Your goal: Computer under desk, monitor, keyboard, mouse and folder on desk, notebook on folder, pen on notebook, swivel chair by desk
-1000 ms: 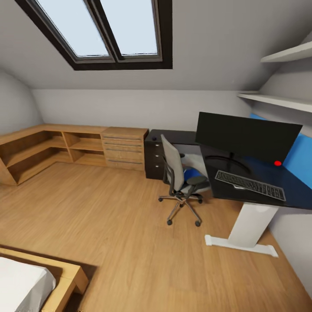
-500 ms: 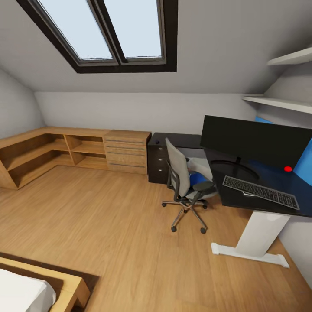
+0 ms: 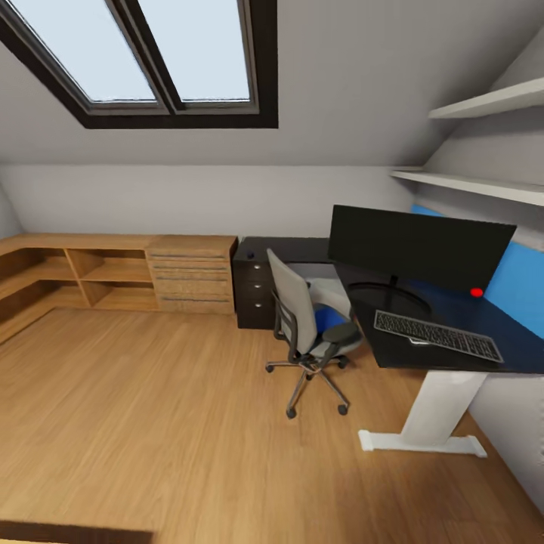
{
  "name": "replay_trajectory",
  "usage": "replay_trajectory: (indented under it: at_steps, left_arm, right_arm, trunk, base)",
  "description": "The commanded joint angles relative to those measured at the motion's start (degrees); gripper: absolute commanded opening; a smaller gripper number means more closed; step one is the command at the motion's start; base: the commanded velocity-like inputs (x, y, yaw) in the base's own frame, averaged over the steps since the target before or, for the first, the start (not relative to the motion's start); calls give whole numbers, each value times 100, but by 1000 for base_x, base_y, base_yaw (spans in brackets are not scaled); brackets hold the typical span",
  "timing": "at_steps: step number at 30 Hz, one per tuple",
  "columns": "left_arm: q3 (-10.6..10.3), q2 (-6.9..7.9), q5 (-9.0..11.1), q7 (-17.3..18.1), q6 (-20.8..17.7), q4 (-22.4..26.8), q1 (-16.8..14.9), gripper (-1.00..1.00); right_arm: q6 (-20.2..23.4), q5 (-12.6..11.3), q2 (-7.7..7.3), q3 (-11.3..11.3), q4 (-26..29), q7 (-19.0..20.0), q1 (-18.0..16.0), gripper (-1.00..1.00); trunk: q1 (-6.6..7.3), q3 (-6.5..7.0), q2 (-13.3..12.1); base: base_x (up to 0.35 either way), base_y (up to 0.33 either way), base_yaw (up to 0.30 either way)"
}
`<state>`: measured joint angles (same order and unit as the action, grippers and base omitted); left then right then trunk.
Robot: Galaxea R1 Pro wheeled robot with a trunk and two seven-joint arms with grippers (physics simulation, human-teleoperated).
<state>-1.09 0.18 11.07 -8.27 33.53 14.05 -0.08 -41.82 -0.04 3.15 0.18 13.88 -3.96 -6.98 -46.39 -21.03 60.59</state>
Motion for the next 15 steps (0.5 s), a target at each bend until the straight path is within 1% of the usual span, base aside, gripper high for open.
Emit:
replay_trajectory:
  at_steps: [1,8,11,15]
  left_arm:
    - [-14,0,27,-4,14,2,-1,100]
    - [-14,-1,27,1,6,2,-1,100]
    - [-14,-1,27,1,5,2,-1,100]
    - [-17,-1,27,1,5,2,-1,100]
  right_arm:
    - [-14,1,2,3,-4,-23,-5,100]
    - [12,-1,6,0,-8,-24,-5,100]
    - [15,-3,9,0,-7,-25,-5,100]
    - [14,0,10,0,-7,-25,-5,100]
  trunk:
    - [-4,-3,3]
    - [-4,0,3]
    - [-4,-15,3]
    - [-4,-37,3]
  base:
    - [313,93,-276]
    - [315,91,-267]
    - [317,59,-121]
    - [320,17,-32]
